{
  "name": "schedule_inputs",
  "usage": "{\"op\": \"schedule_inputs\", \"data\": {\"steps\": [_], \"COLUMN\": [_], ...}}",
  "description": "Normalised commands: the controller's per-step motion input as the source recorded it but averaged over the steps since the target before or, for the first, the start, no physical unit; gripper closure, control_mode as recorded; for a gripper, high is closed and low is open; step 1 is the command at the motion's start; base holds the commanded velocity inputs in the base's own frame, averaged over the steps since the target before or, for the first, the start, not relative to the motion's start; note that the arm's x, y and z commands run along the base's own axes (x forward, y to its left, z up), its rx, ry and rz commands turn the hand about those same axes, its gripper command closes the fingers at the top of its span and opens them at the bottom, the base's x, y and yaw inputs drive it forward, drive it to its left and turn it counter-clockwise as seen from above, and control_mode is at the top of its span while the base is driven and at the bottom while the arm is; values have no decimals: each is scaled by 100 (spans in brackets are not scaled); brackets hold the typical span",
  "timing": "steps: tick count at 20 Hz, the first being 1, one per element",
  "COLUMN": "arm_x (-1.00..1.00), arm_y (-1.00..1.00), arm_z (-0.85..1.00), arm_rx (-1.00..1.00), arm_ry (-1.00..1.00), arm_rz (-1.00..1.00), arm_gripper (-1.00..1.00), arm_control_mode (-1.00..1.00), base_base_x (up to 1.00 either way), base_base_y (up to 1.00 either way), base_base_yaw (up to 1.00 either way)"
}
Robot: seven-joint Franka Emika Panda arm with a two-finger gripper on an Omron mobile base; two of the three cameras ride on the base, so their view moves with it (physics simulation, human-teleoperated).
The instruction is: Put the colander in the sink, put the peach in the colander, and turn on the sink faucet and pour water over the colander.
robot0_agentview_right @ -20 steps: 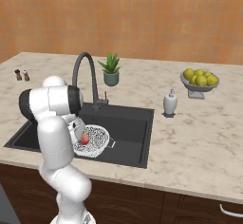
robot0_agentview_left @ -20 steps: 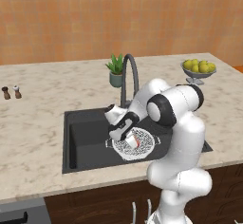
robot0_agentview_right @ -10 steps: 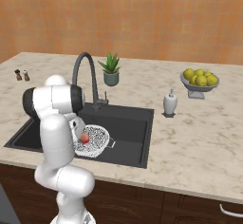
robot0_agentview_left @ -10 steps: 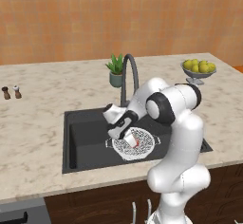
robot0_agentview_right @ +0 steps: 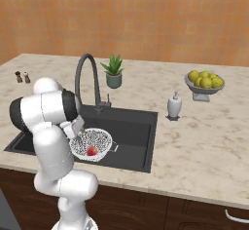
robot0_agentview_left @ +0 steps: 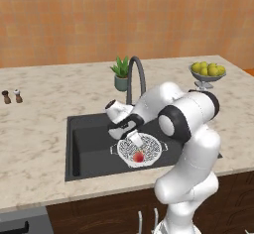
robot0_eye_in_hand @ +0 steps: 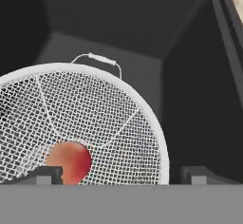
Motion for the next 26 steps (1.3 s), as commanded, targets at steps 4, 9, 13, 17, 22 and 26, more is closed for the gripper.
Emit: {"op": "schedule_inputs", "data": {"steps": [4, 9, 13, 17, 22, 26], "arm_x": [-58, -88, -100, -100, -66, 4], "arm_y": [1, -1, -23, -71, -97, -94], "arm_z": [97, 91, 66, 64, 68, 57], "arm_rx": [7, 10, 15, 19, 26, 33], "arm_ry": [0, 3, 2, 0, 0, 0], "arm_rz": [17, 22, 25, 25, 29, 34], "arm_gripper": [-100, -100, -100, -100, -100, -100], "arm_control_mode": [-100, -100, -100, -100, -100, -100], "base_base_x": [0, 0, 0, 0, 0, 0], "base_base_y": [0, 0, 0, 0, 0, 0], "base_base_yaw": [0, 0, 0, 0, 0, 0]}}
